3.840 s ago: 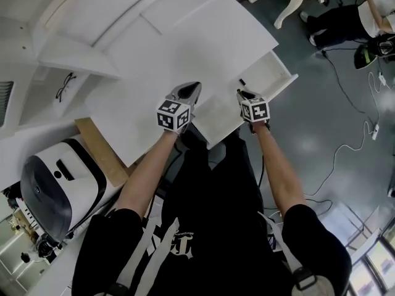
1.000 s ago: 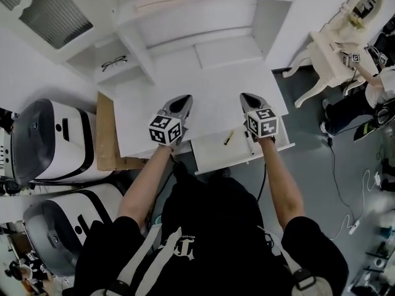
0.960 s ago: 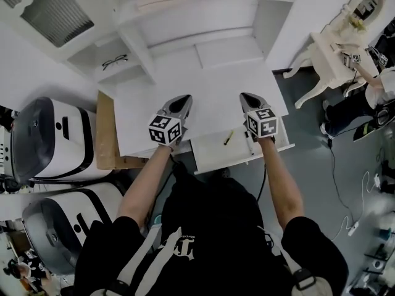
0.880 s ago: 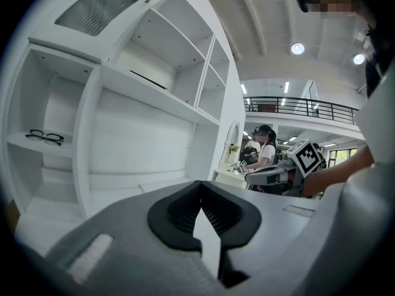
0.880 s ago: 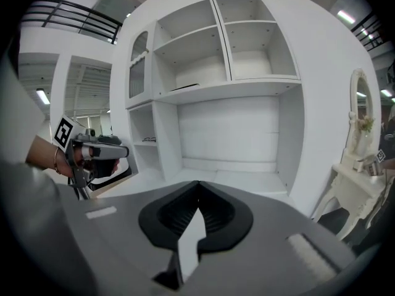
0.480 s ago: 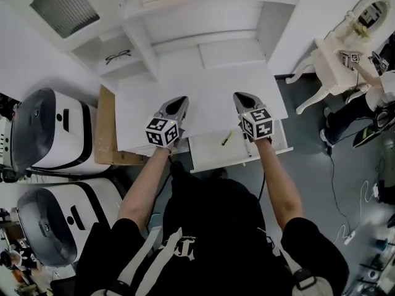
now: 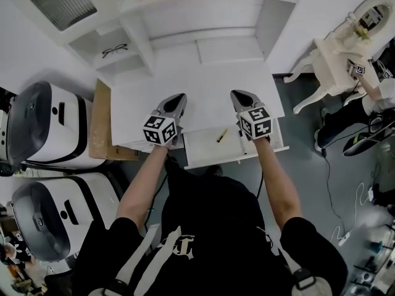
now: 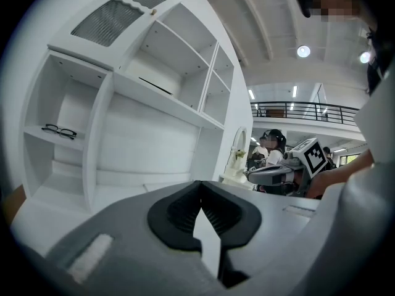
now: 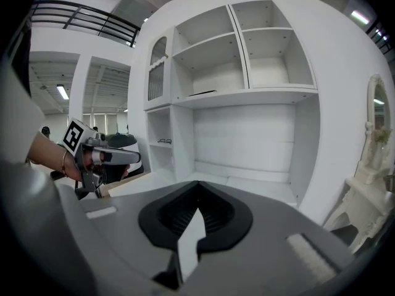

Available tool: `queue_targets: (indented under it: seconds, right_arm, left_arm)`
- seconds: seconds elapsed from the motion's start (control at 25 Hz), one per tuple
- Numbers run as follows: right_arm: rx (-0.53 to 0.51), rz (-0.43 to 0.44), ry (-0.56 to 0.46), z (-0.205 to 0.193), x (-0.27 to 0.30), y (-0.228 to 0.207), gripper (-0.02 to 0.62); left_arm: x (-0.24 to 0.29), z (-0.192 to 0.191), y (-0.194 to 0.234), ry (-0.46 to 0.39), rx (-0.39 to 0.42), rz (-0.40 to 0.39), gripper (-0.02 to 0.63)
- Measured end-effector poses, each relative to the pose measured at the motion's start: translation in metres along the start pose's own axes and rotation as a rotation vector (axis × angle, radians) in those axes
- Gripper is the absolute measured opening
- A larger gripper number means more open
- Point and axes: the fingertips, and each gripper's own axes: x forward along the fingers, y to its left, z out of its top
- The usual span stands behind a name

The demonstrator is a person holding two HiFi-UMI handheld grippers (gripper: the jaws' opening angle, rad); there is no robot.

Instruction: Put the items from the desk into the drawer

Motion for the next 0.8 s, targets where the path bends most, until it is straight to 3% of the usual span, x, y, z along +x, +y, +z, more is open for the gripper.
queue_targets:
  seconds: [0.8]
  right_arm:
    - [0.018, 0.008, 0.016, -0.010, 0.001, -0.014, 0.003]
  left_arm:
    - [0.016, -0.003, -0.005, 0.017, 0.004, 0.002, 0.005]
